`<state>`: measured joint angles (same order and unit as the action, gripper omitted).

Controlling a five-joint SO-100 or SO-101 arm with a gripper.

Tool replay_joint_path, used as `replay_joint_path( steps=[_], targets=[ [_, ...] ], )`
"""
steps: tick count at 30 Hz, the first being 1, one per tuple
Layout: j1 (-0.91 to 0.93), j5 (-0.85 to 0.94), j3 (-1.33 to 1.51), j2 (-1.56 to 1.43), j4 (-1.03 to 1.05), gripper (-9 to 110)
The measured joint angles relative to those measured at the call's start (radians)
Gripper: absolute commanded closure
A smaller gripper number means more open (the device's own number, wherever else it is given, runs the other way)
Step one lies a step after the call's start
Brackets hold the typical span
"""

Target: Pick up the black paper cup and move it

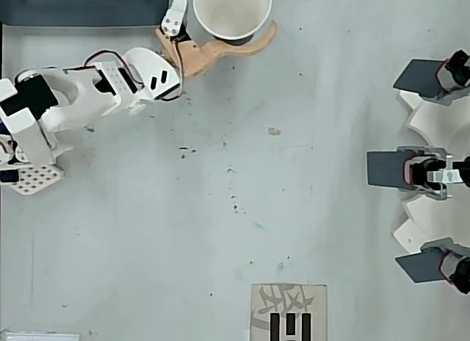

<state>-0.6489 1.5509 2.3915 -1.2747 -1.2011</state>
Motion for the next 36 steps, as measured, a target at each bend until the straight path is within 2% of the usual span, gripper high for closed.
replay_joint_path(
  steps=[28, 36],
  targets=[
    [0.0, -0.005, 0.0, 0.0, 0.0, 92],
    [0.0, -0.005, 0.0, 0.0, -0.012, 95]
  ],
)
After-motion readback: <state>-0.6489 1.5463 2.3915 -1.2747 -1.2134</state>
